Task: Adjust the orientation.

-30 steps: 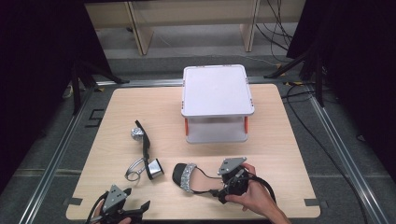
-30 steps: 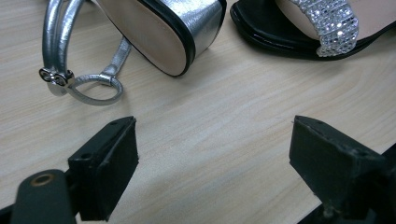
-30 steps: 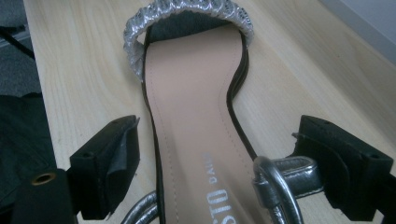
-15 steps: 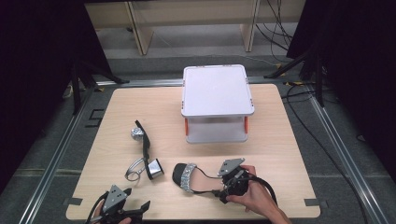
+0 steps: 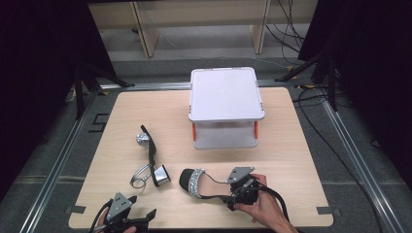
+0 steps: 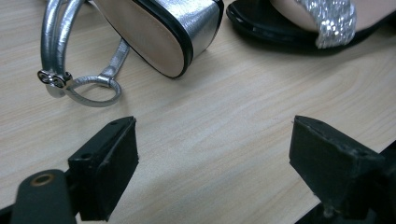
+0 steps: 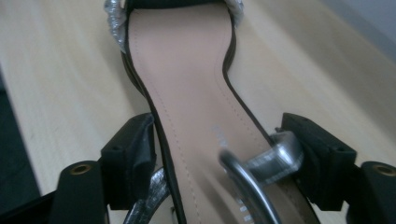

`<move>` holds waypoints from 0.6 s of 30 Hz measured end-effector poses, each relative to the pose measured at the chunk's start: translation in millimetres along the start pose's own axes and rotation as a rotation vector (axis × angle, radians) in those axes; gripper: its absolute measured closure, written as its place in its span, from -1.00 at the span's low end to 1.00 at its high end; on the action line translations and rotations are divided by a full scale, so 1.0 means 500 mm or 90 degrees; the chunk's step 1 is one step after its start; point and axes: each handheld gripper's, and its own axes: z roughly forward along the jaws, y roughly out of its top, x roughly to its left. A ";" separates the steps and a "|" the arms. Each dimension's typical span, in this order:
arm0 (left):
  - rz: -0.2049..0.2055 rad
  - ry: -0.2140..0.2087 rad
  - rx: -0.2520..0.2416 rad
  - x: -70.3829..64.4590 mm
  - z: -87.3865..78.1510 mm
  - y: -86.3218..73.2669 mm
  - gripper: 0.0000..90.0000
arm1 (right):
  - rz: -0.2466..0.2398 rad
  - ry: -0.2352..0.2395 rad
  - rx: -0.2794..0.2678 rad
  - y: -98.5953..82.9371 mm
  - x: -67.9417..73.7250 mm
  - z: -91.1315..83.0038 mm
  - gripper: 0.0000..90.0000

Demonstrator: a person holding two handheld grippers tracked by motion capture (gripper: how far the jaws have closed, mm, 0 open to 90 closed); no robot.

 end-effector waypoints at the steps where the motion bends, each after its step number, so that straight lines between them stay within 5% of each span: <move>1: 0.027 0.000 0.008 0.006 -0.001 0.002 -0.66 | 0.029 -0.015 -0.005 -0.003 -0.005 -0.001 -0.34; 5: 0.028 0.001 0.008 0.007 -0.002 0.002 -0.66 | 0.063 -0.041 -0.008 -0.006 -0.020 -0.002 -0.35; 6: -0.002 0.001 0.000 0.001 -0.001 0.000 -0.66 | 0.063 -0.045 -0.002 -0.006 -0.019 -0.002 -0.35; 7: 0.029 0.000 0.007 0.007 -0.001 0.002 -0.66 | 0.074 -0.053 -0.006 -0.006 -0.020 -0.002 -0.35; 8: 0.028 0.003 0.010 0.007 -0.002 0.001 -0.66 | 0.089 -0.056 0.001 -0.005 -0.021 -0.003 -0.35; 9: -0.003 0.001 0.000 0.000 -0.002 0.000 -0.66 | 0.093 -0.063 0.000 -0.006 -0.024 -0.004 -0.35; 13: -0.001 -0.002 -0.004 0.004 -0.001 0.000 -0.66 | 0.137 -0.085 0.006 -0.020 -0.034 -0.016 -0.36; 15: -0.007 0.000 -0.006 0.004 -0.001 0.000 -0.66 | 0.181 -0.082 -0.007 -0.035 -0.041 -0.030 -0.32; 16: -0.007 -0.001 -0.006 0.004 0.000 0.001 -0.66 | 0.231 -0.059 -0.017 -0.043 -0.042 -0.039 -0.23; 18: -0.005 -0.002 -0.006 0.005 0.000 0.001 -0.66 | 0.275 -0.034 -0.050 -0.061 -0.045 -0.052 -0.12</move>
